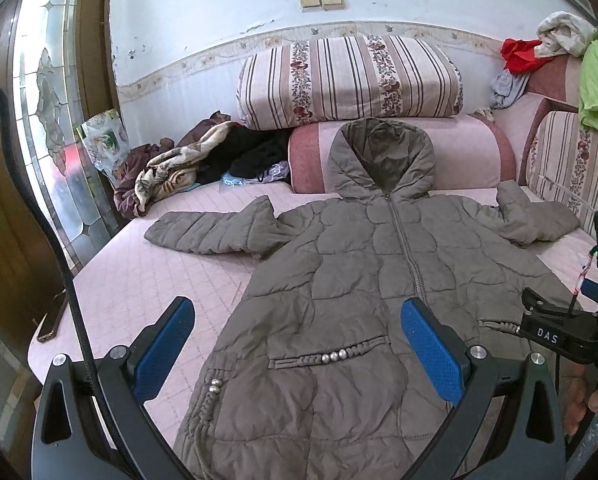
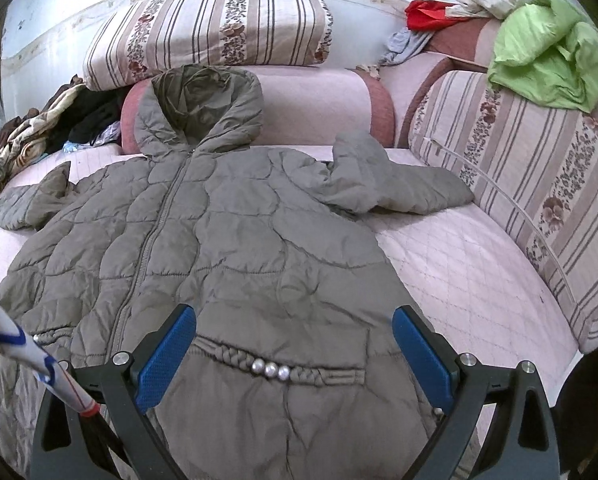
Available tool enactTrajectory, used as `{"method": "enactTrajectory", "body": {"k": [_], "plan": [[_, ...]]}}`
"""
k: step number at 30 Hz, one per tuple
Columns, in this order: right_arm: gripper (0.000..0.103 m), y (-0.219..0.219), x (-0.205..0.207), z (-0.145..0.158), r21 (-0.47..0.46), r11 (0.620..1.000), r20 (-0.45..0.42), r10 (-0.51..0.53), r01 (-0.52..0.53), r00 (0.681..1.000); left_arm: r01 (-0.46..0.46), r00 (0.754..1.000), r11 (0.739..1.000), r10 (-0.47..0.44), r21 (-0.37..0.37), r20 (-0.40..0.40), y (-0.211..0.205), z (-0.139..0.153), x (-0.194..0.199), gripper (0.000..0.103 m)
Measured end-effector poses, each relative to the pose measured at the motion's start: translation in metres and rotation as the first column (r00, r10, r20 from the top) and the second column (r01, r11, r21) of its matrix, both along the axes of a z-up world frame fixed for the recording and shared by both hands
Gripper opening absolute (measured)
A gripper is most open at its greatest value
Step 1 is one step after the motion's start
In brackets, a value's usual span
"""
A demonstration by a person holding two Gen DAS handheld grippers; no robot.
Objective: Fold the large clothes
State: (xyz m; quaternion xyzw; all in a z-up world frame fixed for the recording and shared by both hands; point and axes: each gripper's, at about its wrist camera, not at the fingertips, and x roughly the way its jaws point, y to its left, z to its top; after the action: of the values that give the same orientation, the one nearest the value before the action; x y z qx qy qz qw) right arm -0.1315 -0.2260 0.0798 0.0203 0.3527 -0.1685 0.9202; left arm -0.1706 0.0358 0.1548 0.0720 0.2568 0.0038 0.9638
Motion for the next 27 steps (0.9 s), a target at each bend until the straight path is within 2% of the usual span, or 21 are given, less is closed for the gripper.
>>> {"method": "enactTrajectory", "body": {"k": [15, 27], "plan": [[0.1, 0.001, -0.022, 0.004, -0.005, 1.0, -0.005, -0.022, 0.022, 1.0, -0.011, 1.0, 1.0, 0.011, 0.004, 0.01, 0.007, 0.006, -0.012, 0.103], [0.1, 0.012, -0.033, 0.018, 0.003, 1.0, 0.002, 0.015, -0.015, 1.0, -0.085, 0.996, 0.996, 0.084, 0.031, 0.023, 0.031, 0.009, -0.011, 0.103]]}}
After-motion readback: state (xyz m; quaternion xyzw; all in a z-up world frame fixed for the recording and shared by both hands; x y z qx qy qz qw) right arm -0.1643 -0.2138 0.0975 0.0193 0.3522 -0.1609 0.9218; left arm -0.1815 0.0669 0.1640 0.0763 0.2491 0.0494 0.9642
